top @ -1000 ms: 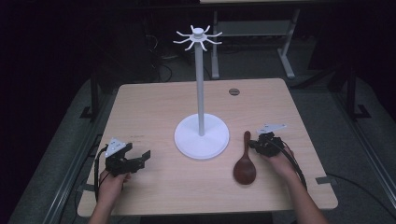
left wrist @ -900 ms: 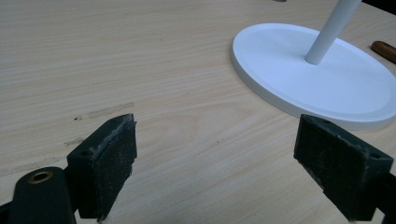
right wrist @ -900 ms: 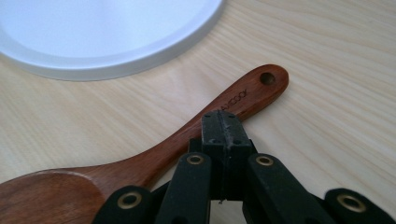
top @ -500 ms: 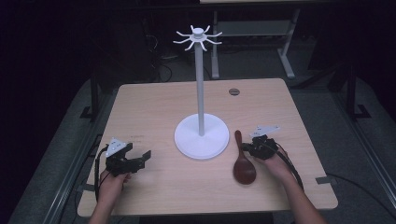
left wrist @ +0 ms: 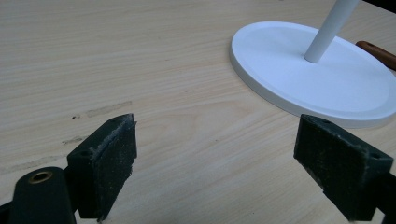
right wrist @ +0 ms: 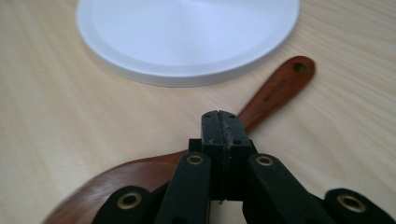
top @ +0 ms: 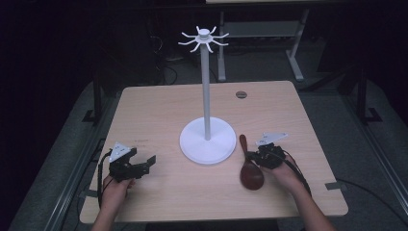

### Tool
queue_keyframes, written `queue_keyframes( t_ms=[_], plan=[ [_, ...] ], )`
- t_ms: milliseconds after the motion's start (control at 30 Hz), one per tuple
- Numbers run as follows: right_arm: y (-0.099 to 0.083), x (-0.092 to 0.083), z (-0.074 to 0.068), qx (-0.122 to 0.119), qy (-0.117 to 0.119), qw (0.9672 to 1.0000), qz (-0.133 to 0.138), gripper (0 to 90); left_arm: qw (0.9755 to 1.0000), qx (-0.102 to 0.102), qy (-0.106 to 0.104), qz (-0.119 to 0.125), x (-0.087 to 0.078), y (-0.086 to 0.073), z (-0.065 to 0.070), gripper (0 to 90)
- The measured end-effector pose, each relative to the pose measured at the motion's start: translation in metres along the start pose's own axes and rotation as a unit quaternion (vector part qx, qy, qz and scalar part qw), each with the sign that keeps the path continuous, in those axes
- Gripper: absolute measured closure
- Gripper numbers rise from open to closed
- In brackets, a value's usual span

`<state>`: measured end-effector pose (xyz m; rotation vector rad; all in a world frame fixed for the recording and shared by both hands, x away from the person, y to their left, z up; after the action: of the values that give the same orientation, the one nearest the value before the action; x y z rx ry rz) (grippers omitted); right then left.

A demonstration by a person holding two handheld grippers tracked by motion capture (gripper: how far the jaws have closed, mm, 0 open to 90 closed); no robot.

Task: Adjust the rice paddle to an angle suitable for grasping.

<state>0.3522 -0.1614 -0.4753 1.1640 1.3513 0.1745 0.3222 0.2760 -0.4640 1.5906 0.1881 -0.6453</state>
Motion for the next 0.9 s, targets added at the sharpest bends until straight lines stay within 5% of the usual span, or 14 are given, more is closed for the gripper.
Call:
queue_keyframes(
  t_ms=[400,667,900],
  plan=[
    [-0.007,0.008,-0.051,-0.037,0.044,0.9981,-0.023,89.5,1.0,-0.001,0.003,0.0,-0.001,0.0,-0.001,12.6],
    [-0.013,0.013,-0.066,-0.045,0.052,0.9969,-0.037,89.5,1.0,-0.003,0.006,0.001,-0.002,0.0,0.0,12.6],
    [-0.023,0.003,-0.066,-0.033,0.044,0.998,-0.031,89.5,0.9999,-0.007,0.008,0.005,-0.002,0.0,-0.001,12.6]
  ],
)
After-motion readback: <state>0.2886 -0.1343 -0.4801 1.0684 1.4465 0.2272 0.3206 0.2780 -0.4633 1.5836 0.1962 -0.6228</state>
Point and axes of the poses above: each handheld gripper's, and its own axes: x roughly forward along the jaws, y roughly out of its top, z roughly to its right, the point moved 3 cm from there along x, roughly forward along the jaws, and after that the axes turned 11 degrees about y, right-handed, at the moved point
